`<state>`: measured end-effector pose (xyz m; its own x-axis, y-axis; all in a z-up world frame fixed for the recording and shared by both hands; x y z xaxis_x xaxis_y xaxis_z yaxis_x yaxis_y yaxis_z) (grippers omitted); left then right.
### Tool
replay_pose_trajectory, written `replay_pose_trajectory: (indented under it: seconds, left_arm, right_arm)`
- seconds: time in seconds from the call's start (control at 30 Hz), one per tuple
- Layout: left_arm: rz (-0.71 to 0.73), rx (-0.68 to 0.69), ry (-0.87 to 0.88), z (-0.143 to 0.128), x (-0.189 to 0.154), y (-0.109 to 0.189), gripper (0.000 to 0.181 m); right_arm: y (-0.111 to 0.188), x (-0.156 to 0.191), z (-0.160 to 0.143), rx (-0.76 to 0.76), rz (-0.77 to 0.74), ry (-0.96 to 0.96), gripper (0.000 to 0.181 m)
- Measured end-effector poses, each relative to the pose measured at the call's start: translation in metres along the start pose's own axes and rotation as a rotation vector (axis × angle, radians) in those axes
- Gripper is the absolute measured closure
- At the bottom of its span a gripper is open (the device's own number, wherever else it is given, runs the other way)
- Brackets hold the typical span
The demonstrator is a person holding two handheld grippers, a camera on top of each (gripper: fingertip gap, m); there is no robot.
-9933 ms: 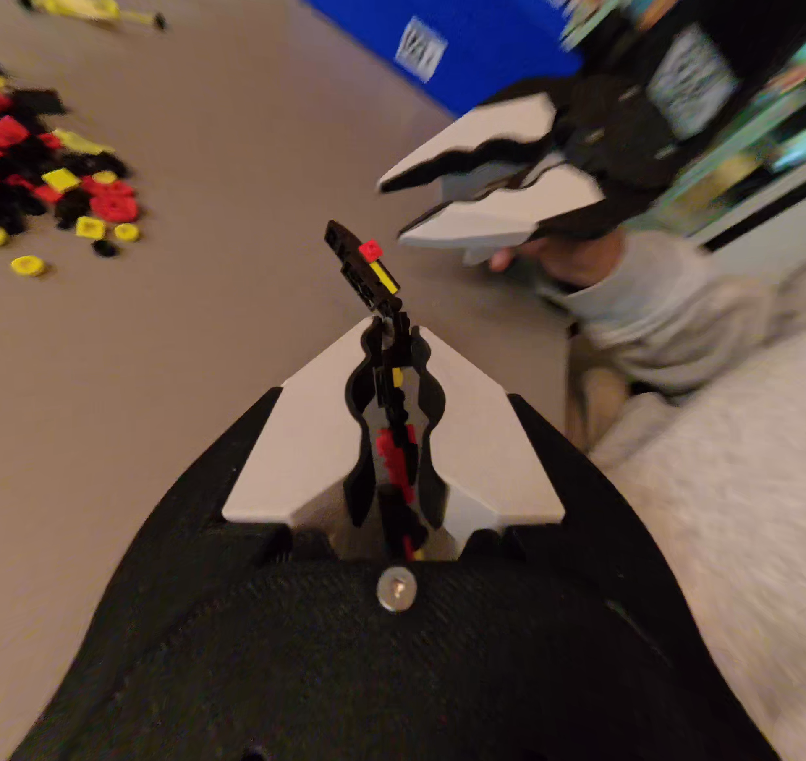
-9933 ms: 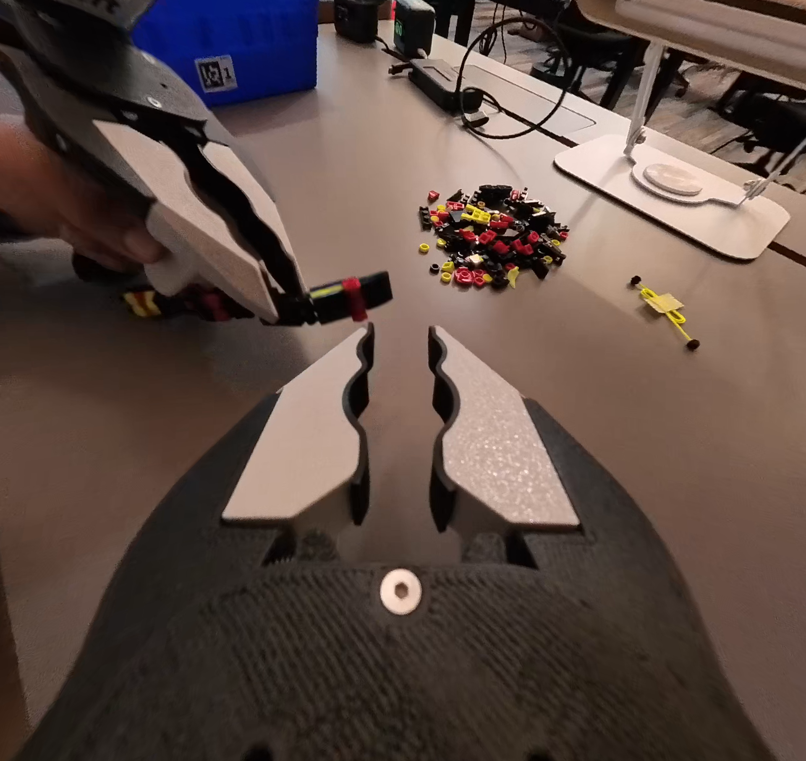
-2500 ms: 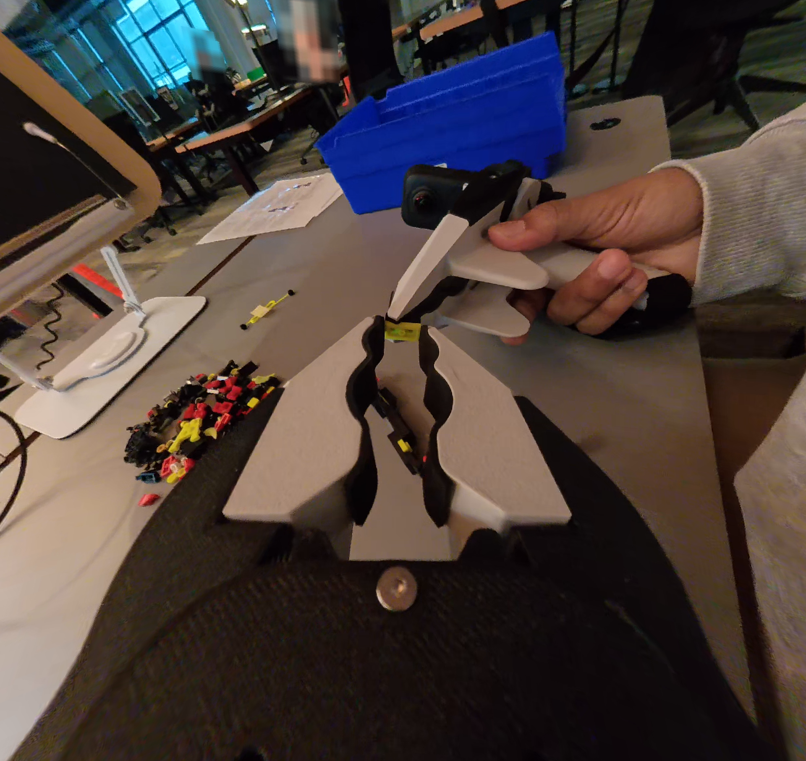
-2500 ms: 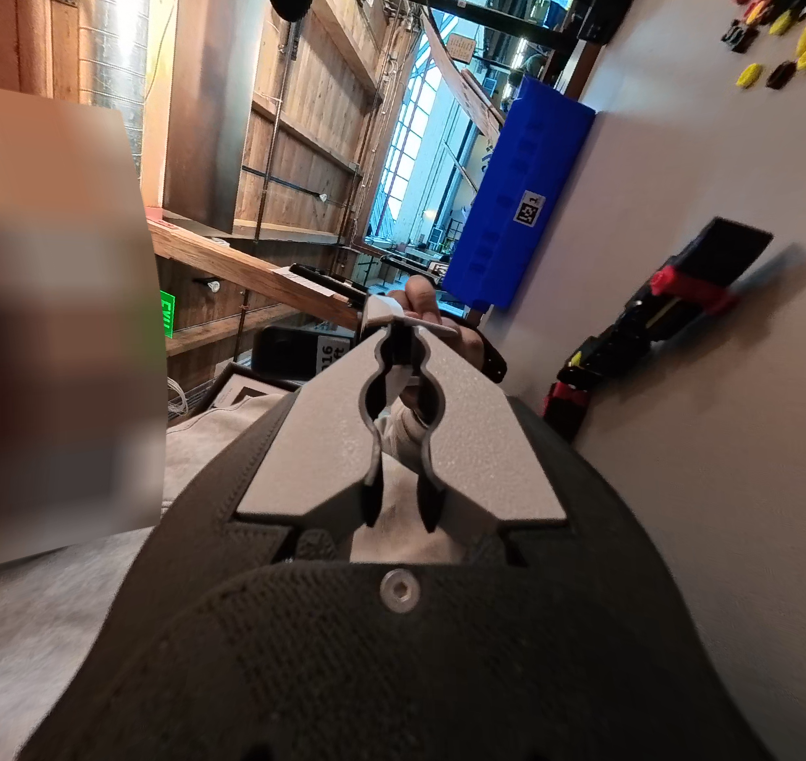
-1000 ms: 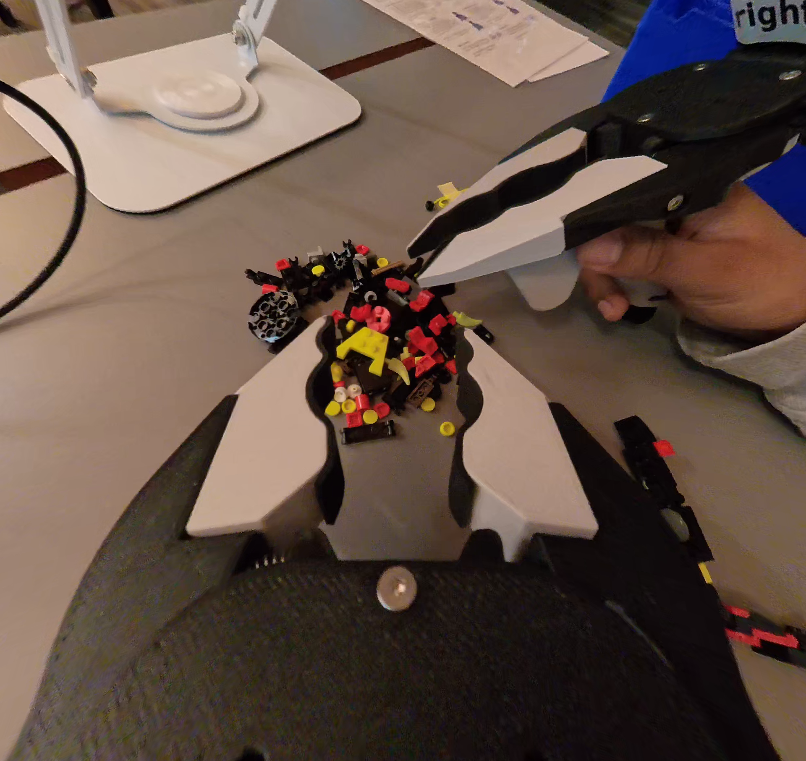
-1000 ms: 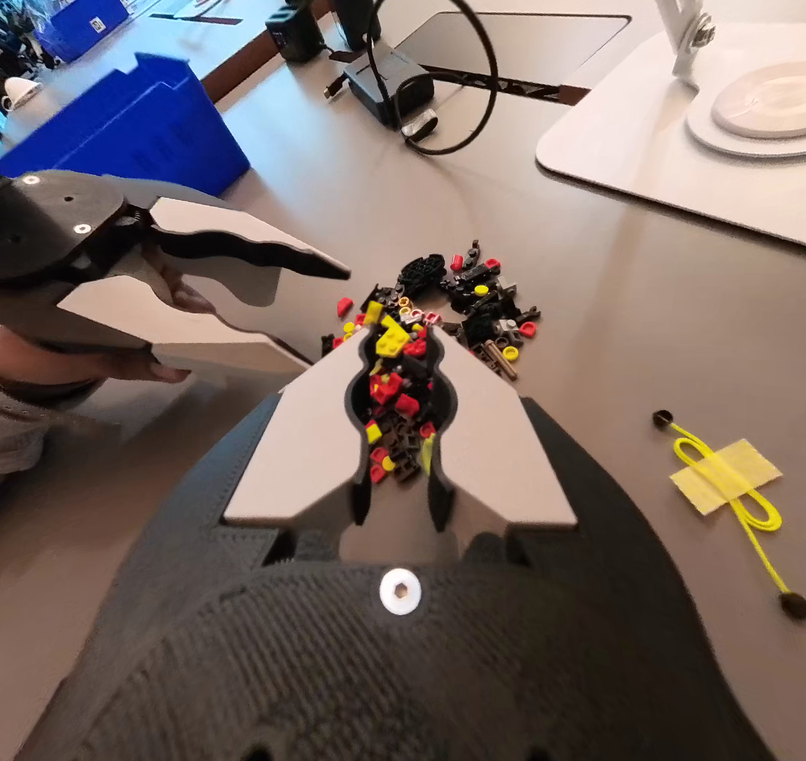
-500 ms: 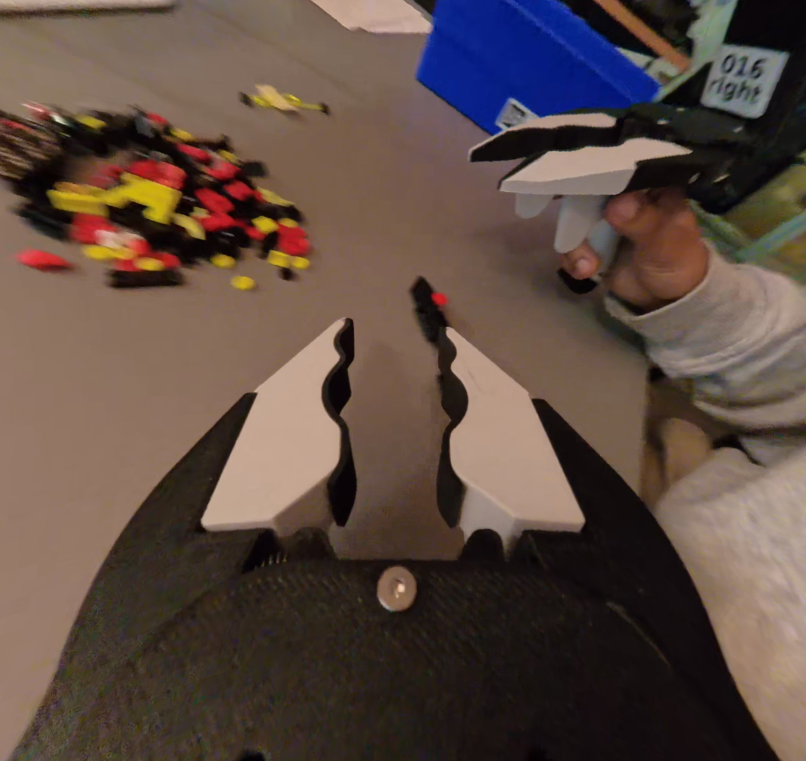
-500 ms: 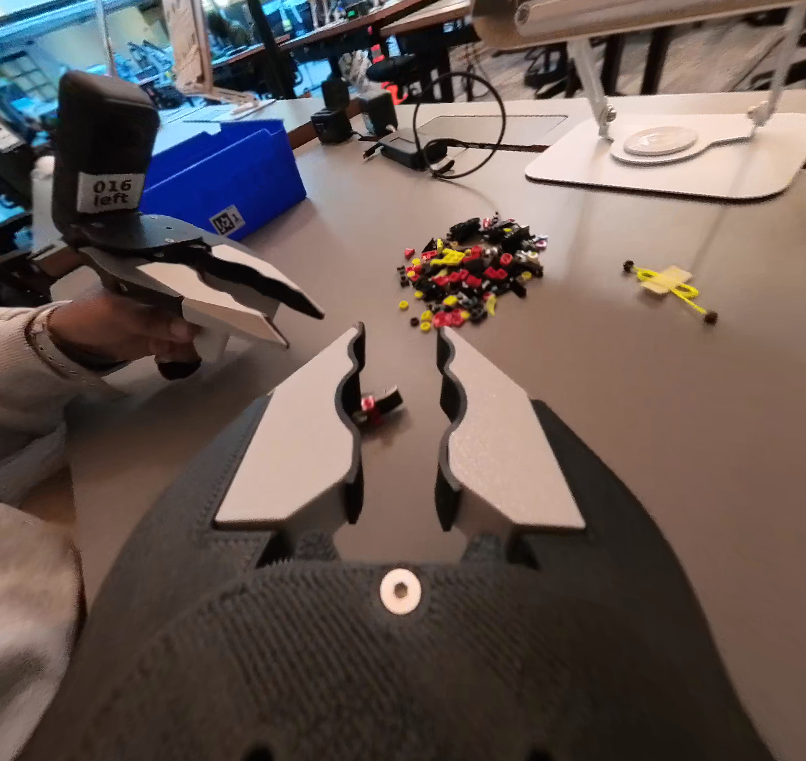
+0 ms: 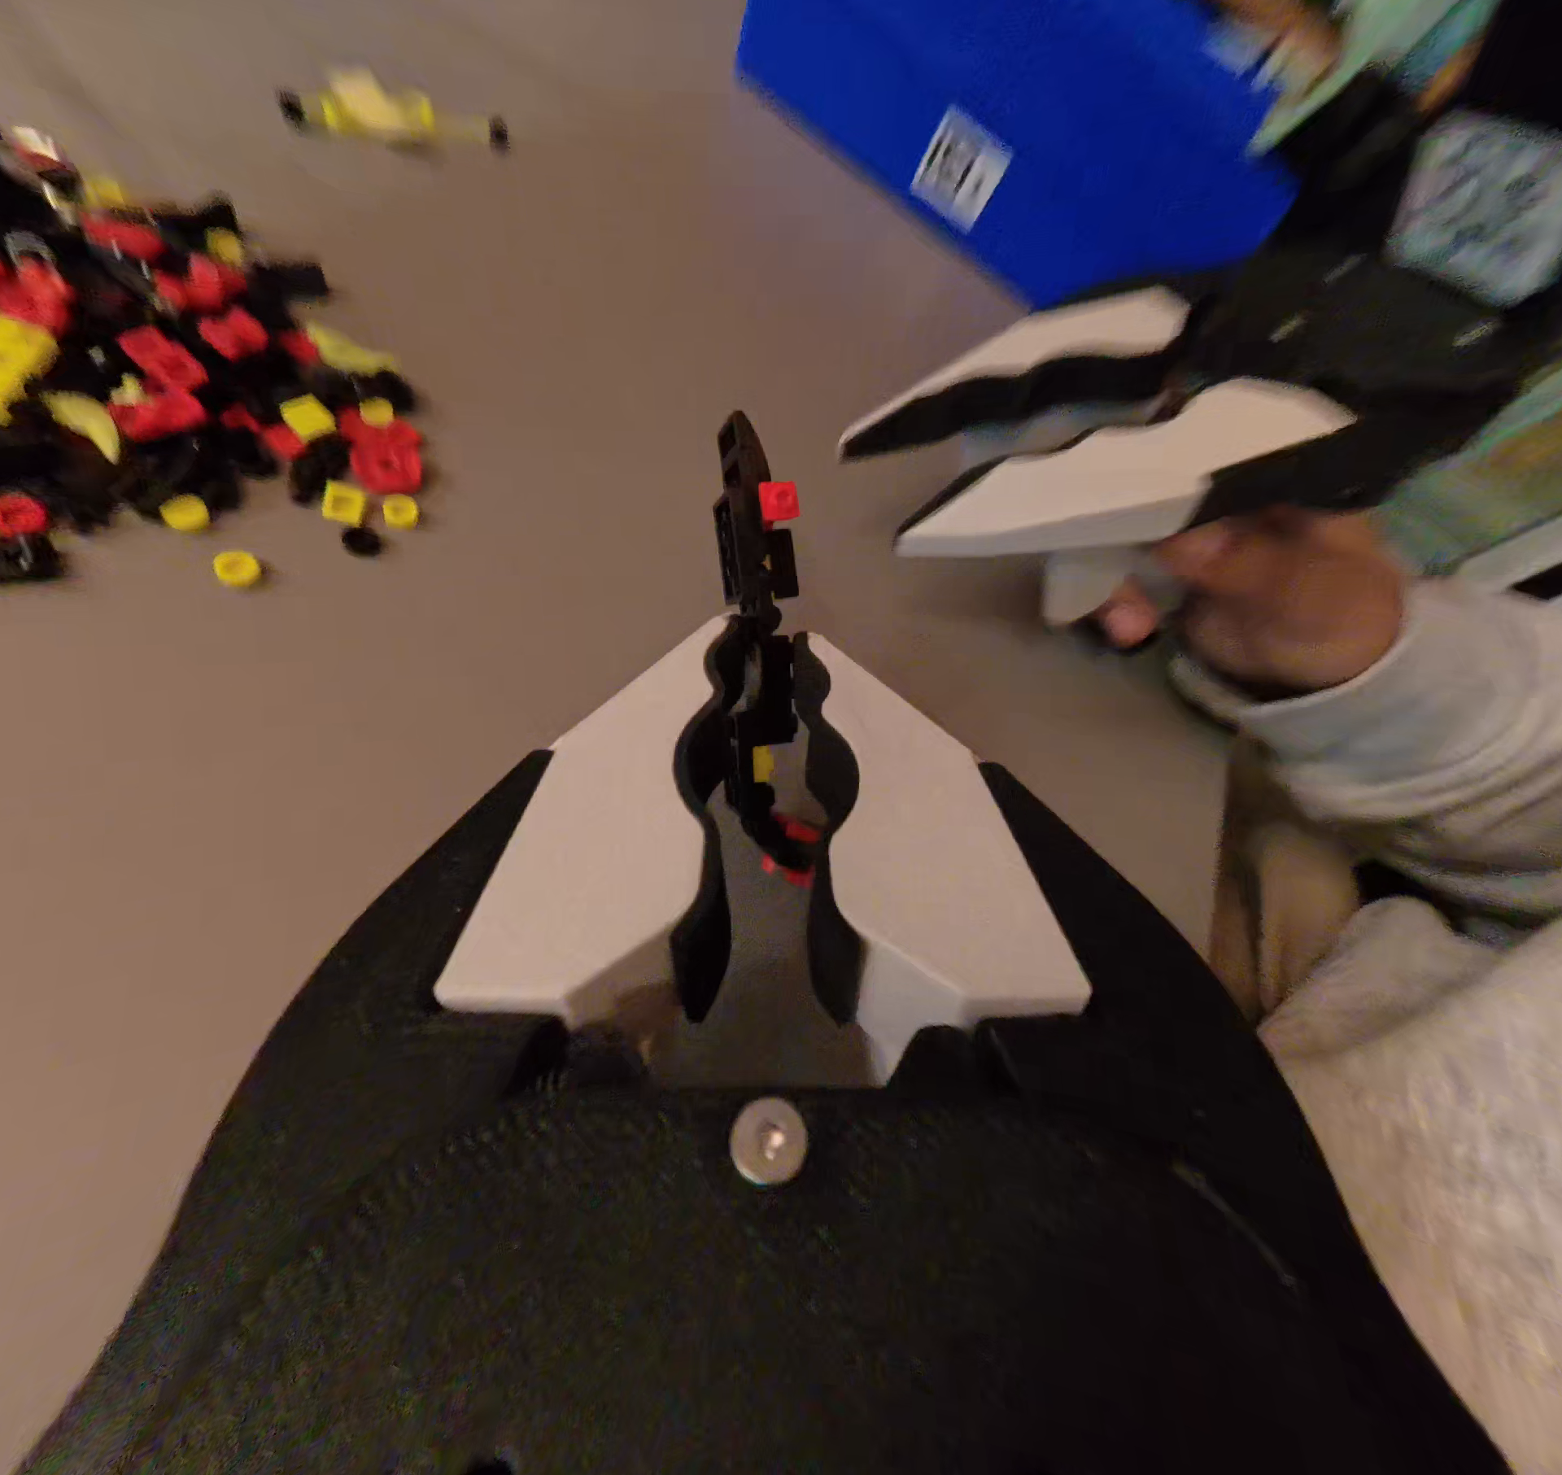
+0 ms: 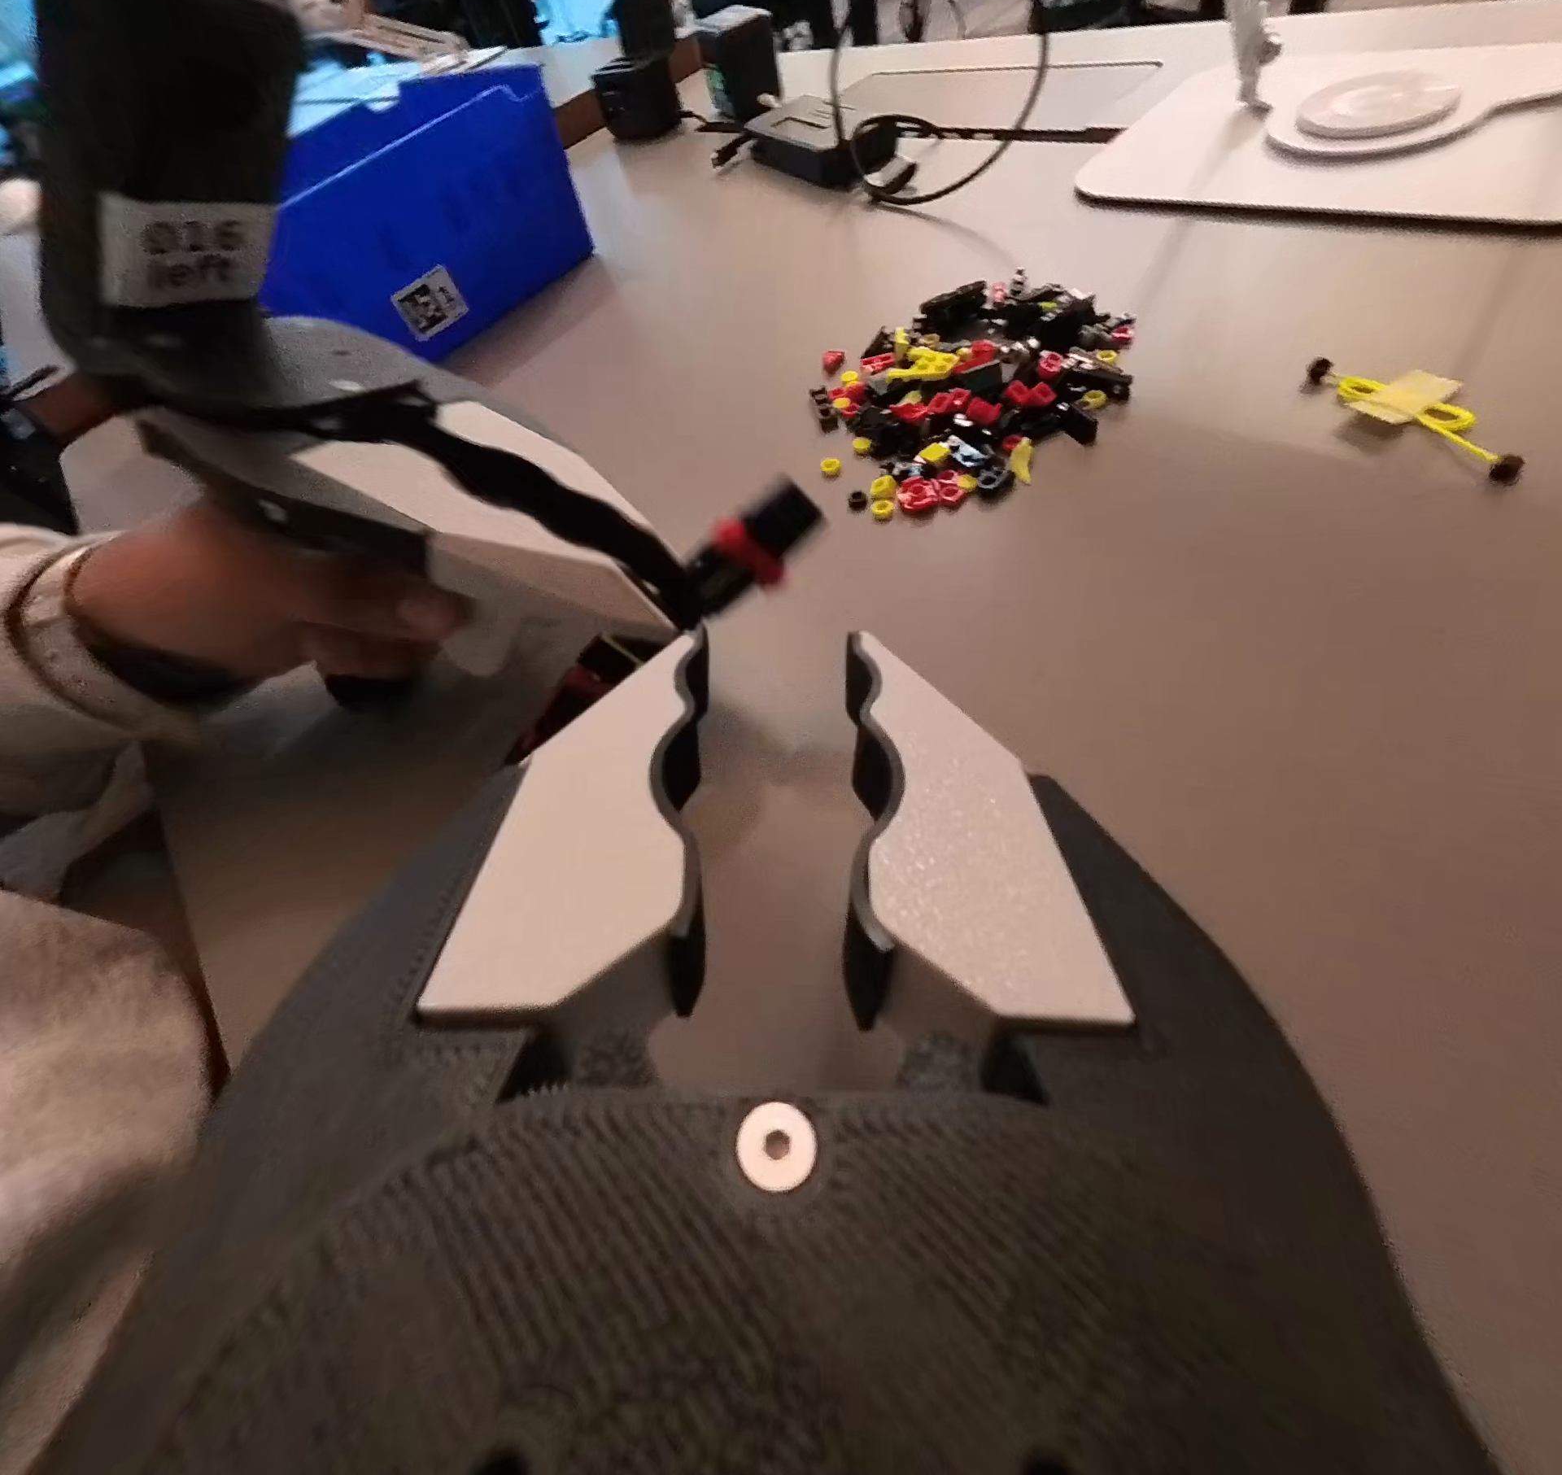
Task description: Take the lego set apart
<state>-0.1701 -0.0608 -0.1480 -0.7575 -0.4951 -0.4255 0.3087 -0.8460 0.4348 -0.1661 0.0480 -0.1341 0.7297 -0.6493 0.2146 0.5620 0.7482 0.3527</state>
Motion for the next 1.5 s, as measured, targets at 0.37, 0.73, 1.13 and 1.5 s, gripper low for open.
replay_pose_trajectory:
  seconds: [0.37, 0.73, 1.13, 1.5]
  left_arm:
    - [-0.125, -0.262, 0.000, 0.019, -0.024, 0.018, 0.173]
    - [-0.088, -0.271, -0.065, 0.011, -0.040, 0.009, 0.172]
    - [-0.273, -0.273, 0.102, 0.016, -0.033, 0.021, 0.146]
    - [-0.355, -0.183, 0.336, 0.008, -0.018, 0.018, 0.166]
  right_arm:
    - [0.003, 0.020, 0.018, -0.330, 0.294, -0.453, 0.157]
    - [0.004, 0.027, 0.018, -0.252, 0.214, -0.275, 0.168]
    - [-0.007, 0.039, 0.006, -0.066, 0.164, 0.019, 0.169]
    - [-0.010, 0.050, 0.004, -0.032, 0.028, 0.328, 0.169]
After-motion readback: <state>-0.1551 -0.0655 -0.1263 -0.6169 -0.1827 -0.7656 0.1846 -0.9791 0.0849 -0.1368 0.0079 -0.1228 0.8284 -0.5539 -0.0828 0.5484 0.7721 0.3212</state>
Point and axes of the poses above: each gripper's, where its closed fingertips meet, y back along the fingers, z out of its top, x = y × z across the jaws, the point moved 5 cm from there along y, back along the fingers, and after that the axes turned 2 degrees about y, right-handed, at the moved point
